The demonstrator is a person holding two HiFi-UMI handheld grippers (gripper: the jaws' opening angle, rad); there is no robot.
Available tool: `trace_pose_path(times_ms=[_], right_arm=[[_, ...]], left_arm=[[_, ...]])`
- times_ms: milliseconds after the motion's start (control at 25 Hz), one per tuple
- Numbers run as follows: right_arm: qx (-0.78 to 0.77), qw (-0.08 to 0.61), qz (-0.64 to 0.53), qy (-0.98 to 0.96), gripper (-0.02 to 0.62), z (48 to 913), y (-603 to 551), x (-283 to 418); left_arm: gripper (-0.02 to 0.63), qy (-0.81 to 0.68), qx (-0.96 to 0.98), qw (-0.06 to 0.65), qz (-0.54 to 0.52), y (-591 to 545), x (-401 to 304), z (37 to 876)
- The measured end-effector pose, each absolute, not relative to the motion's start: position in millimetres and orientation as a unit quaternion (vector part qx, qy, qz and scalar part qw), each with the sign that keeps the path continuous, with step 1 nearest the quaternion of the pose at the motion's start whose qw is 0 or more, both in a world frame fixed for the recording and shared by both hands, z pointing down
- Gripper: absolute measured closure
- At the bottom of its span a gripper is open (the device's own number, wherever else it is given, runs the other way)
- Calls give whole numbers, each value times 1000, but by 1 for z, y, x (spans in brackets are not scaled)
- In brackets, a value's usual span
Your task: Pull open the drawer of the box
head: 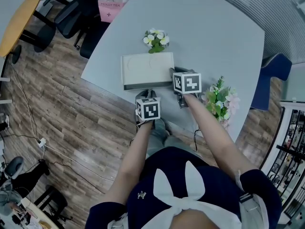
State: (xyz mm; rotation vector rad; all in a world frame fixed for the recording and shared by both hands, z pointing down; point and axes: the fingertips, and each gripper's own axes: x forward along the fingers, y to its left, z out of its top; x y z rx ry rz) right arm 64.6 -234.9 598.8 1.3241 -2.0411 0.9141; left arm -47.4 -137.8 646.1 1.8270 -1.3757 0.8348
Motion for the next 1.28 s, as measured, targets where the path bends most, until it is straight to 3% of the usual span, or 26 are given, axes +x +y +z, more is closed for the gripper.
trace_pose_path(times_ms=[1280], right_arm=[[496, 274, 339, -751, 526, 597, -236, 65]], left_arm=[[525, -522, 705, 349, 330, -118, -45, 645]])
